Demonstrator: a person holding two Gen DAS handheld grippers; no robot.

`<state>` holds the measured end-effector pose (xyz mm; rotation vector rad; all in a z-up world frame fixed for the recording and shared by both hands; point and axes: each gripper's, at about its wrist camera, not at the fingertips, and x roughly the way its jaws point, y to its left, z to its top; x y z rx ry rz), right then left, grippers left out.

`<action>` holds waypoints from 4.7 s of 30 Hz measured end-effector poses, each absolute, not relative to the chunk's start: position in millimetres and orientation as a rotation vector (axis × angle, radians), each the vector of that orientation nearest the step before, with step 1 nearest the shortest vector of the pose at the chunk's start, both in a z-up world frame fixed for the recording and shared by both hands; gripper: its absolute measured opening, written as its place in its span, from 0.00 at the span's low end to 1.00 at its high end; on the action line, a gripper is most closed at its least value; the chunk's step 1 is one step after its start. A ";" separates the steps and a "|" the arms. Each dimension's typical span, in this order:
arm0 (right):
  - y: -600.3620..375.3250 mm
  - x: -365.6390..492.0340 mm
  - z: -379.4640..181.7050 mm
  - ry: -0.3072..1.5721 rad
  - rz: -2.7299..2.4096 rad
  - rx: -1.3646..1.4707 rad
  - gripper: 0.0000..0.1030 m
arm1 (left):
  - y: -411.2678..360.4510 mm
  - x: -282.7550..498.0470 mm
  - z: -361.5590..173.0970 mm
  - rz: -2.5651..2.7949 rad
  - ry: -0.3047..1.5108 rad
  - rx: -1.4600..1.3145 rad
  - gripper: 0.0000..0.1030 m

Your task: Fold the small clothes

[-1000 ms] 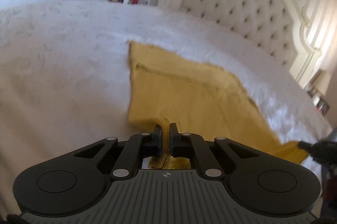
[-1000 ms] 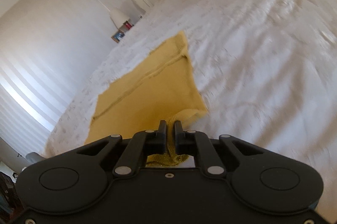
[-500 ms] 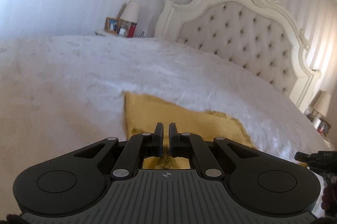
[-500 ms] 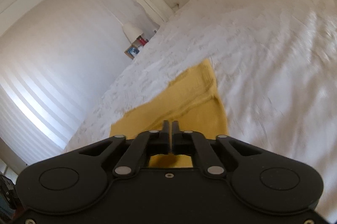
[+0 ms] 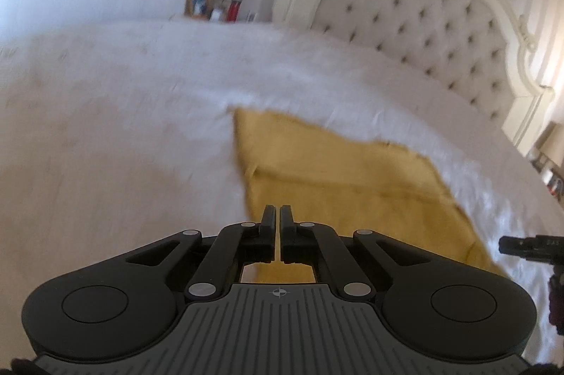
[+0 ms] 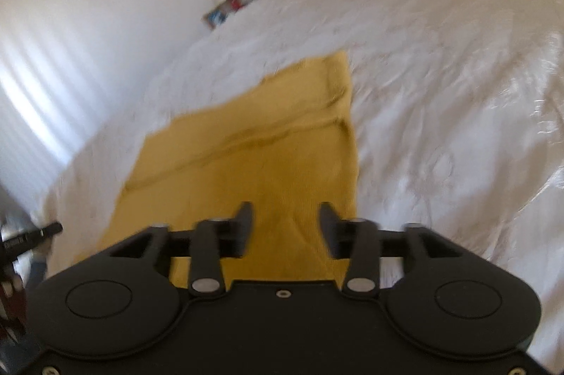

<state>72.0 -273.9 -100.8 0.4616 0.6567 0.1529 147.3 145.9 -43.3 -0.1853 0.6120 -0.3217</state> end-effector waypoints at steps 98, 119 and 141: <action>-302.7 308.8 -119.3 0.620 -0.088 0.201 0.33 | 53.8 386.8 -89.6 -0.166 0.627 0.199 0.53; -248.4 197.1 -100.4 0.625 0.041 0.116 0.99 | 61.1 283.0 -81.1 -0.193 0.719 0.306 1.00; -260.7 162.5 -151.7 0.592 -0.020 0.168 1.00 | 63.0 365.6 -69.3 -0.103 0.723 0.271 1.00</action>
